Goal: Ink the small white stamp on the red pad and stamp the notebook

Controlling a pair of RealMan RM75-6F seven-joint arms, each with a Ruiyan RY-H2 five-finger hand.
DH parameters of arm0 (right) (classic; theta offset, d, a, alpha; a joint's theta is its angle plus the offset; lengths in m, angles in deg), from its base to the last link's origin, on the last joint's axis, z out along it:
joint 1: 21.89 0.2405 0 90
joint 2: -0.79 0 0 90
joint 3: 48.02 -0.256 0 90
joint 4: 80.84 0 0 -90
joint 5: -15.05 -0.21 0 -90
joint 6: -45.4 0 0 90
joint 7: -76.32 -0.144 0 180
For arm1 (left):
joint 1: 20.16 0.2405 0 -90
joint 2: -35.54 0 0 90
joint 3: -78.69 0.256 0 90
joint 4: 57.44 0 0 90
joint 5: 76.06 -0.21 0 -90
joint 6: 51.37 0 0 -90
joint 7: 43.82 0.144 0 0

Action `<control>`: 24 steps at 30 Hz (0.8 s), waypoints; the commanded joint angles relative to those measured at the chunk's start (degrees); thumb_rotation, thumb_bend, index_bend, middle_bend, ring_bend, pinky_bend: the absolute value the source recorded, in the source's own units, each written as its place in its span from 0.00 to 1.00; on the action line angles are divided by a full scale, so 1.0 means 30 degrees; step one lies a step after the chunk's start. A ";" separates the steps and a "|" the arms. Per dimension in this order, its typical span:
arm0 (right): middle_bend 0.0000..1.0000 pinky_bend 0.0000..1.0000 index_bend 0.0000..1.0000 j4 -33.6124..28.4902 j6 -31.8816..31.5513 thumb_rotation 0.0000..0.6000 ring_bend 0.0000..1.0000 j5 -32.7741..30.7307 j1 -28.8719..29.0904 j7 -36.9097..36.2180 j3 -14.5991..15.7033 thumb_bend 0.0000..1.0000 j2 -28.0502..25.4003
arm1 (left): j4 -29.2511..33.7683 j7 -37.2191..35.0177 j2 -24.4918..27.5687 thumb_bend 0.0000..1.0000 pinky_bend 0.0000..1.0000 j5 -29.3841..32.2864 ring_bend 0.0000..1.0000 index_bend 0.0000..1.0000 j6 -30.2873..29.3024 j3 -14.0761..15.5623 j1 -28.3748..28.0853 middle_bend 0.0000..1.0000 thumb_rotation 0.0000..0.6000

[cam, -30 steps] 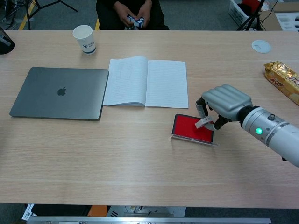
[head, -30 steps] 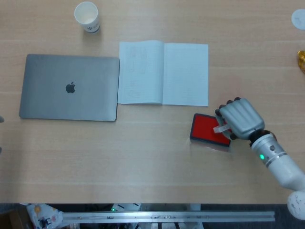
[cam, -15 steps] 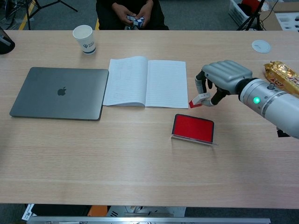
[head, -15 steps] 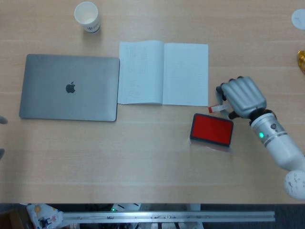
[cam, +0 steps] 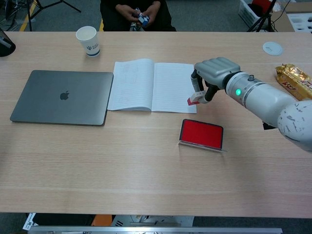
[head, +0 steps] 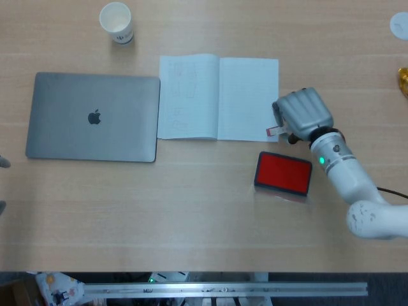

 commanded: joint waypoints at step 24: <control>0.59 0.42 0.67 0.3299 0.1141 1.00 0.51 -0.4915 0.2721 0.0498 -0.0538 0.61 0.2188 | 0.0435 0.0610 0.0337 0.18 0.26 0.0704 0.27 0.32 0.1153 0.0020 -0.0538 0.26 1.00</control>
